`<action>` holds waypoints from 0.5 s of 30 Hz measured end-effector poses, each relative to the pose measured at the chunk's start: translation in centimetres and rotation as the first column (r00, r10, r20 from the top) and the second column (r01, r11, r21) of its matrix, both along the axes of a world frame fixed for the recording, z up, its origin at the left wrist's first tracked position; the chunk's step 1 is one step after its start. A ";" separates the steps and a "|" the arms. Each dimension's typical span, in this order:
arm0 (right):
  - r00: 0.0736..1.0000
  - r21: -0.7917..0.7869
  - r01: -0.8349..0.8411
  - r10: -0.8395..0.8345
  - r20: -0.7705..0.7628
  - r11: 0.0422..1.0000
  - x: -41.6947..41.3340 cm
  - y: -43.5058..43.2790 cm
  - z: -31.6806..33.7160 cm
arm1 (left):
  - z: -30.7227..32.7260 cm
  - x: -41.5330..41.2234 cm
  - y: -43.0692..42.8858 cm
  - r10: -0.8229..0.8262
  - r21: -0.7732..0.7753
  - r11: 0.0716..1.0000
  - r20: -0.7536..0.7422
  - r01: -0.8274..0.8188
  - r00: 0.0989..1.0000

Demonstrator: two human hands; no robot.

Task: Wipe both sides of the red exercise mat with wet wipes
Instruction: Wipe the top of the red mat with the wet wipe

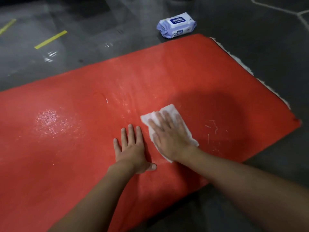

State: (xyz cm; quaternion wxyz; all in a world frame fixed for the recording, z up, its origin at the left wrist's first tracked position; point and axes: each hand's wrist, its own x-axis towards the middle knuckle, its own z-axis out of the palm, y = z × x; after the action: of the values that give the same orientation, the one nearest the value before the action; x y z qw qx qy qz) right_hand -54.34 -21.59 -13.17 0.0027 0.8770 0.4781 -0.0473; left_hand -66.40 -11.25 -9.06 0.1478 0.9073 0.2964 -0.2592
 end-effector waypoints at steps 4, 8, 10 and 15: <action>0.968 -0.074 -0.253 0.252 -0.017 0.965 4.7 -2.2 1.2 | 0.1 -0.2 -0.3 0.036 0.013 0.999 0.034 -0.036 0.999; 0.986 -0.021 0.162 -0.163 -0.042 0.987 1.4 -0.6 0.7 | 0.5 -0.5 -1.2 0.085 0.032 0.996 0.089 -0.088 0.992; 0.999 -0.012 -0.011 0.011 -0.035 1.000 -1.1 -0.8 0.4 | 0.4 -0.9 -1.5 0.086 0.032 0.995 0.121 -0.090 0.989; 0.977 0.003 -0.214 0.214 0.004 0.977 4.8 -2.7 0.5 | 0.0 -2.3 -0.9 0.031 -0.008 1.000 0.108 -0.030 0.994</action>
State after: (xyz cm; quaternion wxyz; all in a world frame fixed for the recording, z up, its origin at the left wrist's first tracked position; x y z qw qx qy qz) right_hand -49.58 -24.32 -12.68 0.0073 0.8205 0.5698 -0.0442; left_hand -68.73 -12.17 -9.02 0.1703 0.9150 0.3008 -0.2081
